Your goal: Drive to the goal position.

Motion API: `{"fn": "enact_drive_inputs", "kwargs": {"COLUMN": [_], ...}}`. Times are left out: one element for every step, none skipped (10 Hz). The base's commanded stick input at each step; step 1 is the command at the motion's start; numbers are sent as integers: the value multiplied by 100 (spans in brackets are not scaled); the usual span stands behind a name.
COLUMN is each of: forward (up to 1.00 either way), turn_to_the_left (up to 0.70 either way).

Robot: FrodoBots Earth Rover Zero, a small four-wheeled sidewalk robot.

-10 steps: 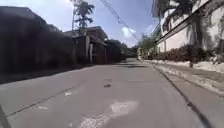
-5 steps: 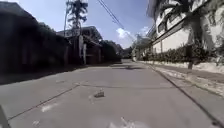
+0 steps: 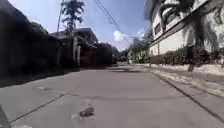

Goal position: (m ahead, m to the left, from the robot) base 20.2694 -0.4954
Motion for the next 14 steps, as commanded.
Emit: {"fn": "enact_drive_inputs", "kwargs": {"forward": [100,100,100,100,100,100,100,100,100,100,100,100,100,100], "turn_to_the_left": [-33,-33,-33,-29,7,7,-32,-33,-33,-33,-33,7,7,7]}}
